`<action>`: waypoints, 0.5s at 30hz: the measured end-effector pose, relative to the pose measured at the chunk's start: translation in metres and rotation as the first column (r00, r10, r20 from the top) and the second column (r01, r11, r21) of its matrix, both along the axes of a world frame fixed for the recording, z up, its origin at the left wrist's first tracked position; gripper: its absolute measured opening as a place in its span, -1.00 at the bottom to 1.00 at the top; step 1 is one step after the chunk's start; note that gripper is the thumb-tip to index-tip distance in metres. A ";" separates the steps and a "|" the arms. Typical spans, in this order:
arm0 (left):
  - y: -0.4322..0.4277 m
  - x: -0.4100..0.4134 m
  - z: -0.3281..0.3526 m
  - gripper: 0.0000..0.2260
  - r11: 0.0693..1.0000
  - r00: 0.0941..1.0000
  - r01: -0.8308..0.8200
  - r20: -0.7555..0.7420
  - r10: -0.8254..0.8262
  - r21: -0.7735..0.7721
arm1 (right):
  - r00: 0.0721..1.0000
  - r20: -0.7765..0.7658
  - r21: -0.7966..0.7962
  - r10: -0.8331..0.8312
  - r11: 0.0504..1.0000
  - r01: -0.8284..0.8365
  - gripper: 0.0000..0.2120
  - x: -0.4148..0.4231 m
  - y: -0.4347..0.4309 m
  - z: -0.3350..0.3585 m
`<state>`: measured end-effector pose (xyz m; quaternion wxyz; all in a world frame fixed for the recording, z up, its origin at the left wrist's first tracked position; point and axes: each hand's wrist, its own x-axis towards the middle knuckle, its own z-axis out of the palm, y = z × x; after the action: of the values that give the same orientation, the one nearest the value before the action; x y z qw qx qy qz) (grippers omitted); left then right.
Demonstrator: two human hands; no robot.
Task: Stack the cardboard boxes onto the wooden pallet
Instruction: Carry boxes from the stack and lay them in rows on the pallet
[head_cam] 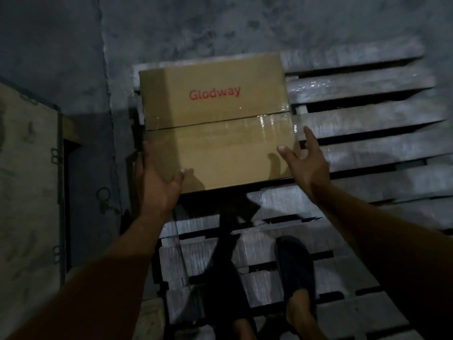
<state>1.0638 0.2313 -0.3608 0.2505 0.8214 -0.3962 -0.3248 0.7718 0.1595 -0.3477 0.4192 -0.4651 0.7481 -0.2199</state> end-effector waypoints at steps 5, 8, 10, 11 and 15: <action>-0.051 -0.055 0.086 -0.32 0.932 0.903 0.354 0.288 -0.318 -0.078 | 0.982 -0.147 -0.213 -0.121 0.973 0.088 -0.30 -0.040 -0.005 0.063; -0.102 -0.115 0.150 -0.36 0.860 0.839 0.492 0.336 -0.427 -0.136 | 0.949 -0.200 -0.302 -0.243 0.937 0.177 -0.32 -0.102 -0.009 0.117; -0.133 -0.162 0.190 -0.38 0.793 0.797 0.573 0.368 -0.479 -0.208 | 0.911 -0.254 -0.339 -0.324 0.912 0.230 -0.32 -0.148 -0.011 0.152; -0.148 -0.192 0.210 -0.39 0.751 0.773 0.614 0.378 -0.509 -0.244 | 0.885 -0.272 -0.359 -0.378 0.893 0.271 -0.32 -0.176 -0.010 0.171; -0.182 -0.321 0.271 -0.42 0.586 0.660 0.750 0.400 -0.636 -0.306 | 0.736 -0.287 -0.427 -0.612 0.770 0.474 -0.34 -0.290 0.013 0.226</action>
<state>0.7431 0.0496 -0.0901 0.2320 0.5518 -0.7778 -0.1916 0.4823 0.1724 -0.1222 0.0856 -0.3203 0.8755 -0.3515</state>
